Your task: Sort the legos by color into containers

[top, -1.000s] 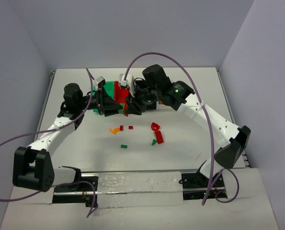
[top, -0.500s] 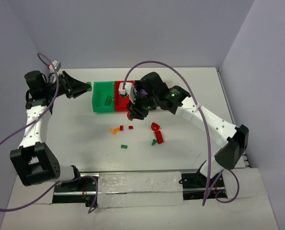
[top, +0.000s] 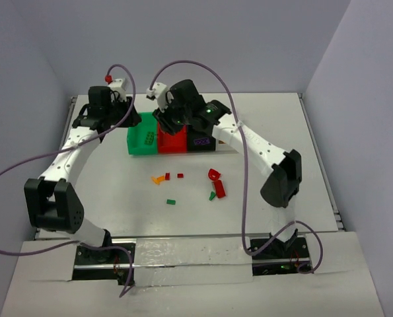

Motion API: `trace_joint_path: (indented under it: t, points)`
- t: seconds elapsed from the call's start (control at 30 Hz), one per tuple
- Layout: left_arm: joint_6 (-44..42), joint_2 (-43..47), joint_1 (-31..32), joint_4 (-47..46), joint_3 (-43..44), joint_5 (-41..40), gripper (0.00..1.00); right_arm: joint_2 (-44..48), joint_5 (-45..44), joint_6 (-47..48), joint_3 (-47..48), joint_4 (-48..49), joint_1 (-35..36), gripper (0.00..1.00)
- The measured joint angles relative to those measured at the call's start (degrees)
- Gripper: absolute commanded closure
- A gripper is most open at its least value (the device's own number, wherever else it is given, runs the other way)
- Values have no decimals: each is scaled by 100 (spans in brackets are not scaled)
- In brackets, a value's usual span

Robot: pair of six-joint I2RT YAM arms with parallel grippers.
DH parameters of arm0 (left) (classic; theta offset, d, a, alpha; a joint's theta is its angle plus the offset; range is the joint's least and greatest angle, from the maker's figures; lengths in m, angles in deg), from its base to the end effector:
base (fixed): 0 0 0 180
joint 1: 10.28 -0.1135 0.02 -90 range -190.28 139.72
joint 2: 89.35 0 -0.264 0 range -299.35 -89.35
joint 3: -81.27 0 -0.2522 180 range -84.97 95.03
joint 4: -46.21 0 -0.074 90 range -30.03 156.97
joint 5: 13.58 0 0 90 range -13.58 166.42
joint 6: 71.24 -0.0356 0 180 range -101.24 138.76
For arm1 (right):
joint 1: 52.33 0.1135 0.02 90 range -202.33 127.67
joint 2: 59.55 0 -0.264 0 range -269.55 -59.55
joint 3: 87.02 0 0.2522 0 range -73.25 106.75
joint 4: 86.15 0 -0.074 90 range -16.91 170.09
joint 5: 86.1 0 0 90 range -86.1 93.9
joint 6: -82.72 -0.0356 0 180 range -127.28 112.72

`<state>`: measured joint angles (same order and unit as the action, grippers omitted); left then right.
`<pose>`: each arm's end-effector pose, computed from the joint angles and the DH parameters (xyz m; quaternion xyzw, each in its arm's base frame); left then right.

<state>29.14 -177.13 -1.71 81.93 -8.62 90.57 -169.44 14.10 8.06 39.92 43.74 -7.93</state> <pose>0.3471 -0.0611 0.3278 0.0446 0.8745 -0.1844 0.4463 0.3116 0.3140 0.3762 -0.4728 0.7382 0.1948 0.4400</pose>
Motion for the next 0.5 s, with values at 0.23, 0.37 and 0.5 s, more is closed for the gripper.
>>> trace_joint_path:
  t: [0.23, 0.37, 0.5]
  points:
    - [-218, -634, 11, -194, -199, -918, 100, -1272, -400, -394, 1199, 319, -161, 100]
    - [-218, -786, 53, -355, -197, -1096, 96, -1678, -552, -522, 1246, 470, -243, 100]
    - [-201, -984, 83, -424, -180, -1123, 87, -1929, -616, -597, 1239, 647, -324, 98]
